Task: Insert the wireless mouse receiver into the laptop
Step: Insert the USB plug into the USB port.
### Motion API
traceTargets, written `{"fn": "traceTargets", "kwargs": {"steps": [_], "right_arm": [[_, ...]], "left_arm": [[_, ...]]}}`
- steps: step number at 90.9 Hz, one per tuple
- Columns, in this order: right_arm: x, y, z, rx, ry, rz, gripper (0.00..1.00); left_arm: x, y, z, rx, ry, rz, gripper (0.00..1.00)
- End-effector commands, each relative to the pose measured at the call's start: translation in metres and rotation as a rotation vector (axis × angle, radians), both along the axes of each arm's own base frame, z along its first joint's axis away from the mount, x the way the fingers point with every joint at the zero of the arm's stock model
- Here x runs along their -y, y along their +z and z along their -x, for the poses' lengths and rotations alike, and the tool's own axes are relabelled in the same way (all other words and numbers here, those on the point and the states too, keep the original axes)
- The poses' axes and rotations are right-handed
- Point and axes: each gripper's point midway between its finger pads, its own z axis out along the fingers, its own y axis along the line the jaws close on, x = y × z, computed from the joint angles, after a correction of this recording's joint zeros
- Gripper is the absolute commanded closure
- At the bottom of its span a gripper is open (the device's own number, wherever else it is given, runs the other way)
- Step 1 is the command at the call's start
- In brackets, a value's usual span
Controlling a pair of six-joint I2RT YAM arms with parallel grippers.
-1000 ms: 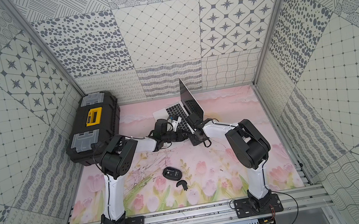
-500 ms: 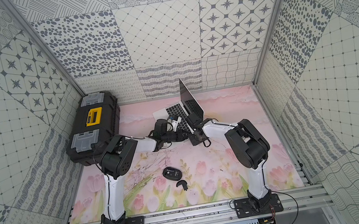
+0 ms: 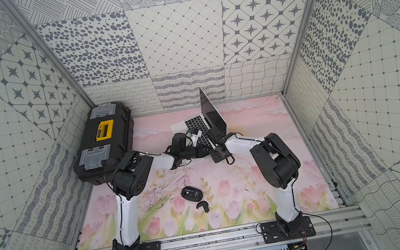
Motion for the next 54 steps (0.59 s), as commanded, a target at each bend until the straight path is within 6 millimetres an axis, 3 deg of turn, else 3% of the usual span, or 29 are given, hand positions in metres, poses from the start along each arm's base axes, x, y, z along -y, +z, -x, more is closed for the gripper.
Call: {"fn": "traceTargets", "kwargs": {"steps": [1,21,54], "right_arm": [[-0.024,0.006,-0.022,0.068,0.061,-0.062,0.86],[-0.032,0.005,-0.024,0.074,0.076,-0.061,0.86],[0.015,0.008,-0.040,0.121,-0.108,0.010,0.87]], "left_arm": [[-0.021,-0.058,0.017,-0.170,0.041,-0.144,0.87],[-0.021,-0.058,0.018,-0.175,0.039,-0.144,0.88],[-0.025,-0.065,0.018,-0.193,0.056,-0.164,0.90]]}}
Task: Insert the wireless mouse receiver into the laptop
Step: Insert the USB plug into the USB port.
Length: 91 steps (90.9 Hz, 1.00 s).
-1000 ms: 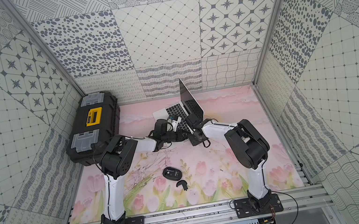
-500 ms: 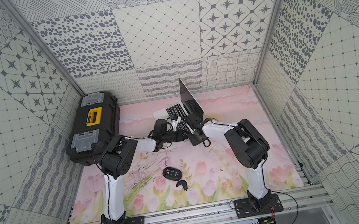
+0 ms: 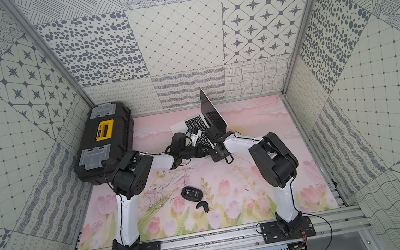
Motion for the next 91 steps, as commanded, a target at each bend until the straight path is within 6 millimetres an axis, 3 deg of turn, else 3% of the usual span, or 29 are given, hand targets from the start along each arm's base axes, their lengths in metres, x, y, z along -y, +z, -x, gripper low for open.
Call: {"fn": "traceTargets", "kwargs": {"steps": [1,26,53,67,79,91], "right_arm": [[0.014,0.008,-0.035,0.121,-0.093,-0.011,0.87],[0.027,0.004,-0.036,0.118,-0.132,0.010,0.87],[-0.002,0.016,-0.055,0.186,0.005,-0.058,0.82],[-0.005,0.024,-0.061,0.223,0.018,-0.070,0.78],[-0.009,0.033,-0.054,0.229,0.022,-0.100,0.65],[-0.016,0.049,-0.044,0.235,0.012,-0.156,0.45]], "left_arm": [[-0.025,-0.066,0.018,-0.191,0.065,-0.181,0.90],[-0.027,-0.068,0.017,-0.200,0.070,-0.184,0.90],[-0.025,-0.069,0.018,-0.211,0.058,-0.177,0.90],[-0.026,-0.069,0.018,-0.211,0.058,-0.178,0.90],[-0.026,-0.069,0.018,-0.210,0.059,-0.179,0.90],[-0.026,-0.069,0.018,-0.213,0.060,-0.179,0.90]]}}
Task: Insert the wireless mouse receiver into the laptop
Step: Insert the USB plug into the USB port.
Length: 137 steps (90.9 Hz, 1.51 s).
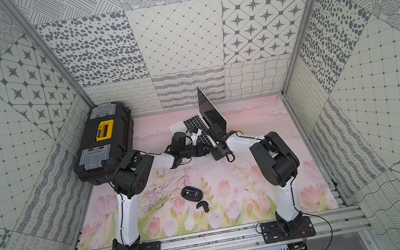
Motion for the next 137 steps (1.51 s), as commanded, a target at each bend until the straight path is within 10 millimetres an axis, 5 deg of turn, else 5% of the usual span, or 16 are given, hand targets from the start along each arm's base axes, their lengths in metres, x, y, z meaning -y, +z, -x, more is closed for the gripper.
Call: {"fn": "traceTargets", "kwargs": {"steps": [1,16,42,66,91,137], "right_arm": [[-0.016,0.048,-0.032,0.197,-0.022,-0.119,0.44],[-0.013,0.062,-0.018,0.196,-0.111,-0.178,0.24],[-0.013,0.046,0.013,0.102,-0.430,-0.402,0.24],[-0.018,0.031,0.018,0.111,-0.625,-0.648,0.31],[-0.006,0.007,0.011,0.148,-0.701,-0.640,0.42],[-0.006,0.006,-0.023,0.262,-0.709,-0.695,0.62]], "left_arm": [[-0.027,-0.070,0.023,-0.230,0.061,-0.190,0.90],[-0.027,-0.068,0.023,-0.225,0.061,-0.188,0.90],[-0.029,-0.062,0.022,-0.201,0.076,-0.193,0.89],[-0.028,-0.060,0.022,-0.202,0.073,-0.184,0.89],[-0.029,-0.060,0.022,-0.202,0.074,-0.186,0.89],[-0.030,-0.063,0.023,-0.205,0.071,-0.198,0.90]]}}
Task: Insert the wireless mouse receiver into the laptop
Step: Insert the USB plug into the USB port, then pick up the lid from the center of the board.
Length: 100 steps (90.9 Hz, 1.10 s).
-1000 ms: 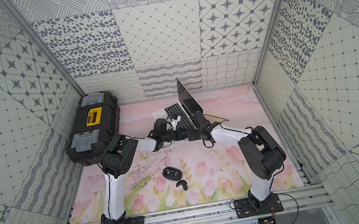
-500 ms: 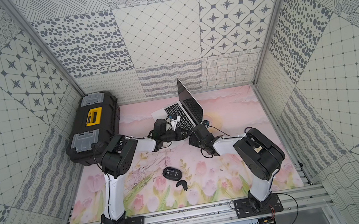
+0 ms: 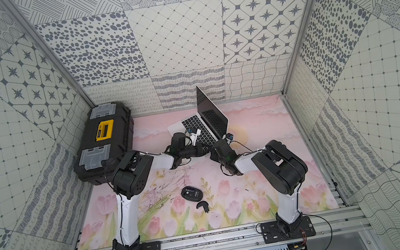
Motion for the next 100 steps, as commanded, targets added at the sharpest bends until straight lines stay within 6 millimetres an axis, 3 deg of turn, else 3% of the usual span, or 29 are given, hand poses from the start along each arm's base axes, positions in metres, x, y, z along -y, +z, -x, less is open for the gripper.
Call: {"fn": "traceTargets", "kwargs": {"steps": [1,11,17,34,47,52,65,87,100], "right_arm": [[0.008,-0.002,-0.019,0.057,-0.042,0.005,0.62],[0.008,0.004,-0.021,0.077,-0.032,0.007,0.61],[0.011,0.009,-0.017,0.082,-0.019,0.024,0.55],[0.020,0.036,0.012,0.084,0.085,0.077,0.38],[0.005,0.057,0.049,0.058,0.311,0.111,0.31],[-0.008,0.064,0.067,0.059,0.431,0.135,0.31],[-0.046,0.067,0.128,0.083,0.783,0.325,0.30],[-0.095,0.043,0.204,0.150,1.202,0.551,0.31],[-0.108,0.023,0.227,0.148,1.337,0.650,0.31]], "left_arm": [[-0.026,-0.063,0.026,-0.221,0.044,-0.178,0.90],[-0.025,-0.061,0.026,-0.218,0.039,-0.173,0.90],[-0.024,-0.054,0.026,-0.208,0.032,-0.157,0.90],[-0.020,-0.001,0.026,-0.118,0.017,-0.105,0.86],[-0.032,0.041,0.037,-0.058,0.055,-0.082,0.73],[-0.039,0.056,0.046,-0.040,0.075,-0.072,0.67],[-0.060,0.071,0.081,-0.045,0.112,-0.078,0.55],[-0.099,0.058,0.153,-0.139,0.154,-0.198,0.46],[-0.120,0.051,0.189,-0.185,0.184,-0.263,0.44]]}}
